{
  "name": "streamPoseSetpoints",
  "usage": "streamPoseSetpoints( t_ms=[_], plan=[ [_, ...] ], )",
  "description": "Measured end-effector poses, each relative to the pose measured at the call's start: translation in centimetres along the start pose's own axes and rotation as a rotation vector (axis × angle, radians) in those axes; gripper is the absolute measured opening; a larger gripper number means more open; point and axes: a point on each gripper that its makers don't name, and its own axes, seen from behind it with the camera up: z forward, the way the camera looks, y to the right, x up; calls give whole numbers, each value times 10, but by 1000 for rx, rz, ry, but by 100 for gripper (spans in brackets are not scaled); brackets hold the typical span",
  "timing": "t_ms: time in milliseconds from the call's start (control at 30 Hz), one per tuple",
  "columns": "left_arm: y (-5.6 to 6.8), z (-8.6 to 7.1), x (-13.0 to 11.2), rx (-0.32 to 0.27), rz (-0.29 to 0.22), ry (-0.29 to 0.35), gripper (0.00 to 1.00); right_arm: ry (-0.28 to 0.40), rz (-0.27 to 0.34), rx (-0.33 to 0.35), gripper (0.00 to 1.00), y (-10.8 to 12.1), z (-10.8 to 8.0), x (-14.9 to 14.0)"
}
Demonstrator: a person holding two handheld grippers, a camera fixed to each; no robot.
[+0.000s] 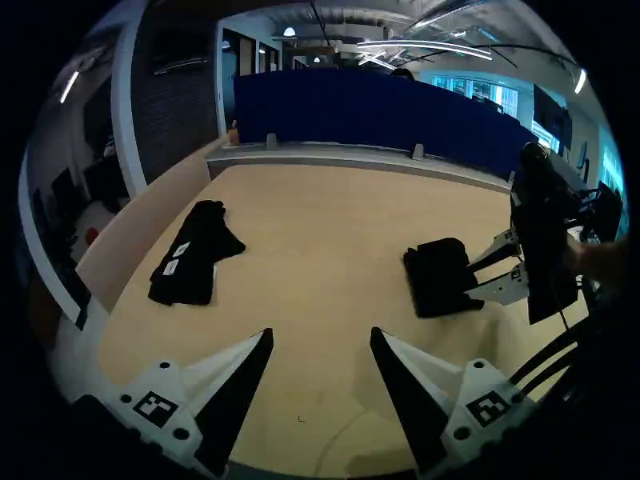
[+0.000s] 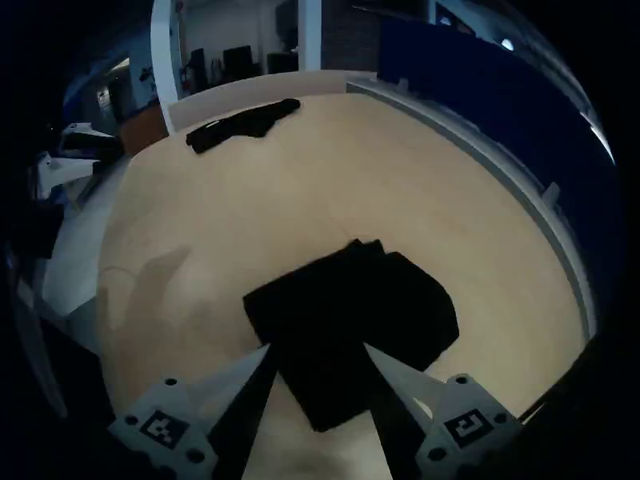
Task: Fold towel
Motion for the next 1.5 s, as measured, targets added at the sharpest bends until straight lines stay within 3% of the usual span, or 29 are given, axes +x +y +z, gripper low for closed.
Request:
streamPoseSetpoints(
  t_ms=[400,867,1167,1500],
  plan=[
    [6,2,1,-13,7,1,90,-49,74,-46,70,5,-20,-48],
    [9,3,1,-21,14,2,90,-75,81,-56,69,4,-16,-66],
    [10,4,-2,-21,10,-3,90,-91,100,-55,47,-1,-10,-78],
    [10,3,-2,-24,10,-3,90,-82,133,-54,16,1,-8,-78]
  ],
)
